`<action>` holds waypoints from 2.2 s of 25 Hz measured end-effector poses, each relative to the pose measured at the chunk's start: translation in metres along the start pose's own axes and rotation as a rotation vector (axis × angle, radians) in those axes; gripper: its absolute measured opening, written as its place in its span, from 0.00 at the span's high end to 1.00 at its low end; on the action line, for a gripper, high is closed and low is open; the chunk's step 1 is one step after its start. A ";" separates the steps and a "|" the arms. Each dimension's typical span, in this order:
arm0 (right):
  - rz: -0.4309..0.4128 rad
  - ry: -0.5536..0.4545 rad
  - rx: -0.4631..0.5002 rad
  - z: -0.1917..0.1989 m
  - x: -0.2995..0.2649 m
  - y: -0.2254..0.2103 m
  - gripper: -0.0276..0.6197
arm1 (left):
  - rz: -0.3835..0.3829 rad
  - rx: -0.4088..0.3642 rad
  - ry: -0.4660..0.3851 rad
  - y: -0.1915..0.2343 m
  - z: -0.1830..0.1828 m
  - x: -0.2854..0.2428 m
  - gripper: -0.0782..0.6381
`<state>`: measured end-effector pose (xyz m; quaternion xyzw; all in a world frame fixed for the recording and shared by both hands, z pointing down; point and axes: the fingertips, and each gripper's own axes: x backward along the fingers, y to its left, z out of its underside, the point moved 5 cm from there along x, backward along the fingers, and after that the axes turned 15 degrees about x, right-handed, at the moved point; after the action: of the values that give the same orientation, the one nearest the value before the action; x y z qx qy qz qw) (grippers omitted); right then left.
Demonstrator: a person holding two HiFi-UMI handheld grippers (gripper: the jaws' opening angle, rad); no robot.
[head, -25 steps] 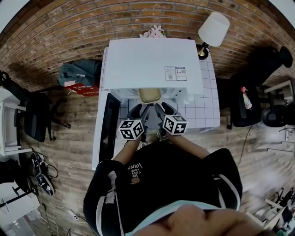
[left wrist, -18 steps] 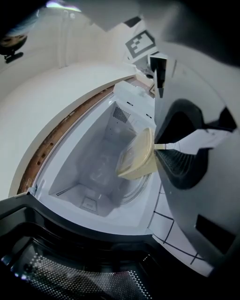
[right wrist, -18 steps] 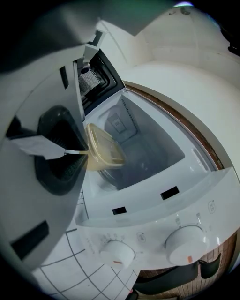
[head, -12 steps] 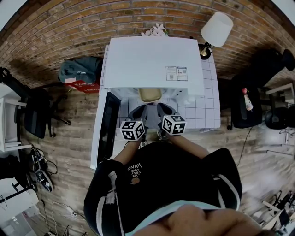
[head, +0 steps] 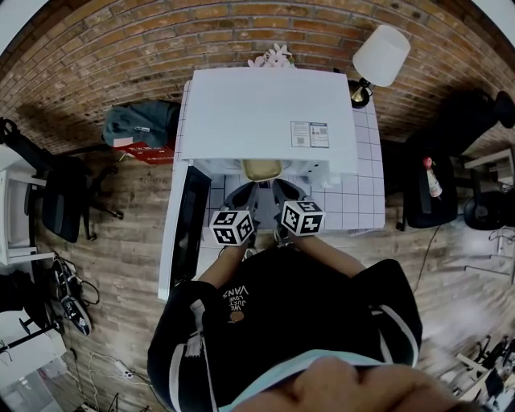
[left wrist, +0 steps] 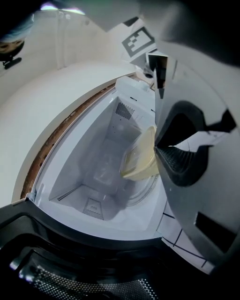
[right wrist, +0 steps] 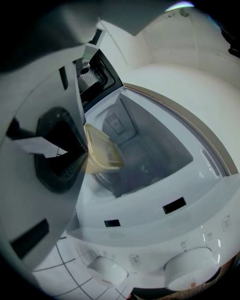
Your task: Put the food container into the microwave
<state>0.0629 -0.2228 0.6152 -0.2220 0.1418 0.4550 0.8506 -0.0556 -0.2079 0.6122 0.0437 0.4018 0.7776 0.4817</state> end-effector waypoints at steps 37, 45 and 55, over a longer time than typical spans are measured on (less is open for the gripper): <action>0.003 0.009 -0.005 -0.025 -0.046 -0.015 0.95 | -0.036 0.012 0.000 0.026 -0.034 -0.034 0.87; 0.016 -0.023 -0.020 -0.026 -0.038 -0.011 0.95 | -0.024 0.008 -0.006 0.022 -0.033 -0.025 0.87; 0.047 -0.059 -0.013 -0.022 -0.017 0.004 0.95 | 0.009 -0.022 0.004 0.012 -0.028 -0.003 0.87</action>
<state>0.0494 -0.2438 0.6026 -0.2106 0.1192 0.4823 0.8419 -0.0755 -0.2296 0.6027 0.0387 0.3941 0.7842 0.4777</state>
